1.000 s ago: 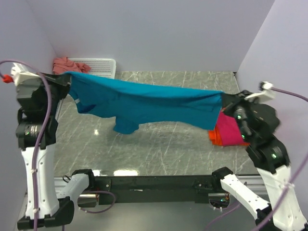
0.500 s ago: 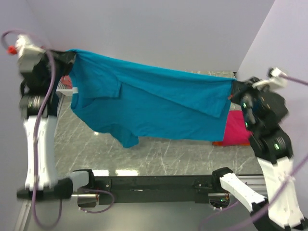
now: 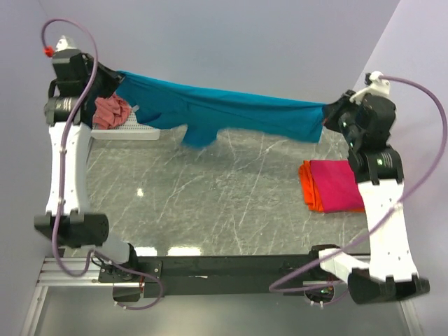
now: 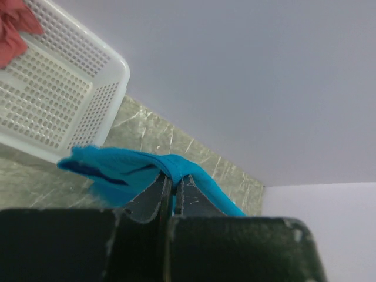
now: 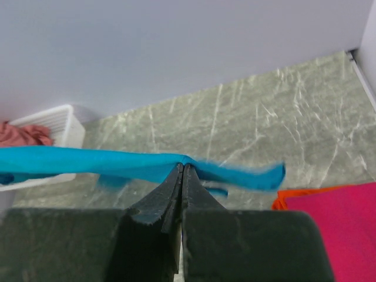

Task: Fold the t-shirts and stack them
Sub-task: Flatten the tshirt out

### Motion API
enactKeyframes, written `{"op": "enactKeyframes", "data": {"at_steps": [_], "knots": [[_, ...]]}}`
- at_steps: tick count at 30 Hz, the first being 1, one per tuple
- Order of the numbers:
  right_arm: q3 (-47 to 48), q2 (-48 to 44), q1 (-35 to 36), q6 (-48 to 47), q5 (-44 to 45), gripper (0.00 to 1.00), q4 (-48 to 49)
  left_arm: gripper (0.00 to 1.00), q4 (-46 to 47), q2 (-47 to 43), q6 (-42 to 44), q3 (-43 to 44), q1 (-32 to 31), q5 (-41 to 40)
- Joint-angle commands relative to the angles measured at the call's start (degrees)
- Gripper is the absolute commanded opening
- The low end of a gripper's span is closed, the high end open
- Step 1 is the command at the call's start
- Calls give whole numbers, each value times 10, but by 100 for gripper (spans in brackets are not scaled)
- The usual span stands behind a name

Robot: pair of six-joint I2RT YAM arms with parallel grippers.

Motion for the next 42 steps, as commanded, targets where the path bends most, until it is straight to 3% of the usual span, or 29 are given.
{"op": "enactKeyframes", "data": {"at_steps": [1, 8, 11, 14, 20, 26, 29, 31, 32, 34, 35, 39, 42], "knots": [[-24, -75, -10, 0, -18, 0, 16, 1, -22, -93, 25, -34, 1, -57], [-196, -145, -13, 31, -70, 0, -2, 1, -77, -192, 18, -254, 2, -84], [-234, -153, -13, 24, -54, 0, -44, 1, -132, -203, 27, -279, 3, -120], [-238, -137, -16, 11, -24, 0, -65, 1, -113, -199, 35, -300, 2, -141], [-226, -1, -50, 11, -61, 0, -7, 1, -74, -46, 33, -283, 3, -71], [-152, 168, -58, 4, -108, 2, 60, 2, -41, 145, 27, -182, -2, -30], [-106, 243, -58, -4, -109, 11, 76, 25, -20, 218, 36, -126, -6, -17], [-68, 295, -58, -7, -79, 28, 47, 43, -50, 250, 42, -81, -7, -14], [-44, 306, -59, -8, -73, 37, 33, 61, -51, 247, 40, -81, -10, -31], [-47, 304, -57, -4, -70, 59, 25, 80, -39, 203, 35, -136, -16, -36], [-75, 296, -55, -3, -71, 78, 33, 96, -15, 182, 28, -169, -17, -35], [-156, 238, -56, 11, -71, 83, 64, 98, 48, 75, -8, -377, -18, -10], [-211, 192, -55, 18, -65, 83, 70, 94, 47, 34, -9, -445, -24, -6]]}}
